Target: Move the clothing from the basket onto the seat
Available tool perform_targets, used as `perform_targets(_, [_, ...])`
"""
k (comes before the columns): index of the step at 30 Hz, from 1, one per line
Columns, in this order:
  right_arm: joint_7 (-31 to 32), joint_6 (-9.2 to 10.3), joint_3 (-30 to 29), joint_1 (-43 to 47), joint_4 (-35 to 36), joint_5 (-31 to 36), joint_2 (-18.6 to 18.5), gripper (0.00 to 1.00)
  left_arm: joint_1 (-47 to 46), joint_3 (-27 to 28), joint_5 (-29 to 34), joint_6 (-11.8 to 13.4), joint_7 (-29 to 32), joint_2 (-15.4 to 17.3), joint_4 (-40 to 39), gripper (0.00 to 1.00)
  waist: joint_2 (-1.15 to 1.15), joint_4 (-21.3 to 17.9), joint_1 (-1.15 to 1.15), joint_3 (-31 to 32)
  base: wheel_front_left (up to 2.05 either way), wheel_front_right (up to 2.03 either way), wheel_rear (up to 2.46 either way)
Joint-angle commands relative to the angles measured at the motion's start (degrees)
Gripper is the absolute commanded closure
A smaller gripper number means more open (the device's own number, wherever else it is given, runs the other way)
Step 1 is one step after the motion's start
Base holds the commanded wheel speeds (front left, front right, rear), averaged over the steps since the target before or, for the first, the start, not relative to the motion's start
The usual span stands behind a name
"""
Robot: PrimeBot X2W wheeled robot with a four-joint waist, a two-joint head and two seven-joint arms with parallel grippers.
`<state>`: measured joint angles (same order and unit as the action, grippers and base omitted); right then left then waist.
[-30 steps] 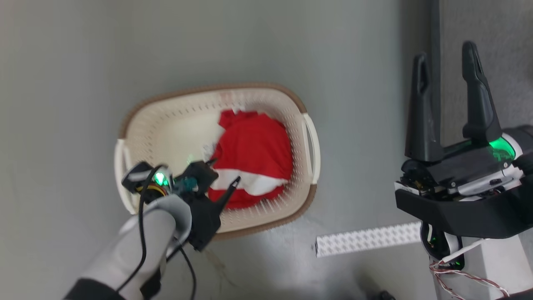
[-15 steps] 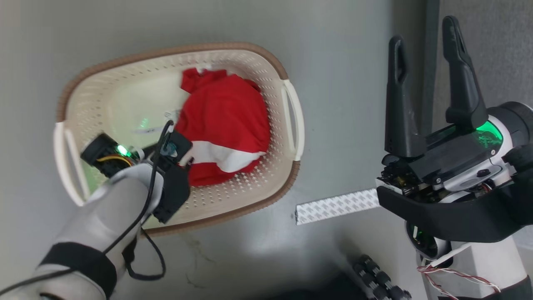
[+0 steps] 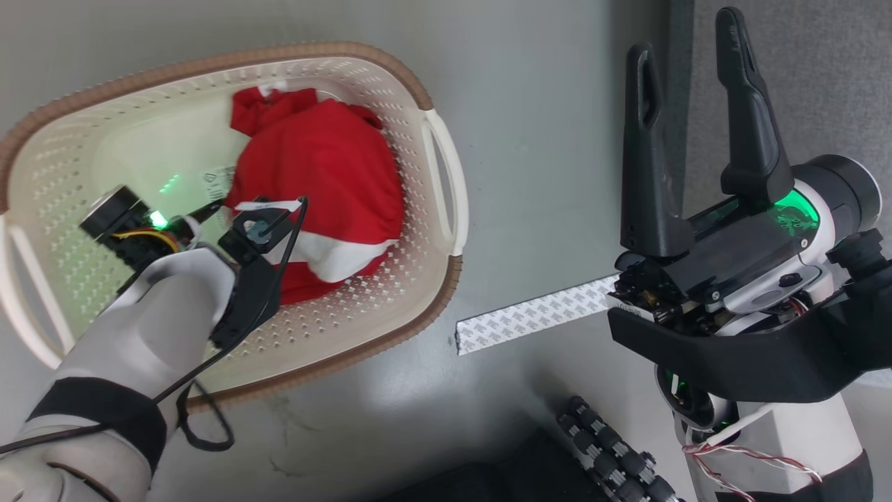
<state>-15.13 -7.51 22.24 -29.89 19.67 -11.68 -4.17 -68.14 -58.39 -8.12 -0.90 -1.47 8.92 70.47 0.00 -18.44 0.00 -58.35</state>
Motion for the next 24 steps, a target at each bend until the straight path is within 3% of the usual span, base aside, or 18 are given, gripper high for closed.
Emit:
perform_targets(1, [-0.09,0.04,0.06,-0.14,0.1,-0.18,0.3,0.0,-0.09,-0.47,0.33,-0.1,0.72,0.82,0.87,0.0,0.0,-0.82,0.0,-0.7,0.0,0.0,0.0])
perform_targets(7, [-0.09,0.04,0.47,-0.37,-0.34,0.01,0.69,0.0,-0.85,-0.27,-0.85,-0.29,0.25,0.79,1.44,0.0,0.0,-1.46,0.0,-1.4,0.0,0.0,0.0])
perform_targets(9, [-0.09,0.04,0.57,-0.53,-0.63,0.63,0.71,0.0,-0.71,-0.15,-1.48,-1.18,-0.02,0.44,1.56,1.0,0.0,-1.34,0.0,-1.35,0.0,0.0,0.0])
perform_targets(16, [-0.09,0.04,0.27,-1.02,-0.23,1.29,0.74,0.0,-1.08,-0.62,-1.92,-2.91,-2.23,-0.13,1.31,1.0,0.0,-0.42,0.0,-0.5,0.0,0.0,0.0])
perform_targets(24, [-0.09,0.04,-0.34,-0.27,0.05,2.12,0.26,0.0,-0.29,-0.09,-3.39,-2.34,-8.07,0.28,0.04,1.0,0.0,1.2,0.0,2.36,0.0,0.0,0.0])
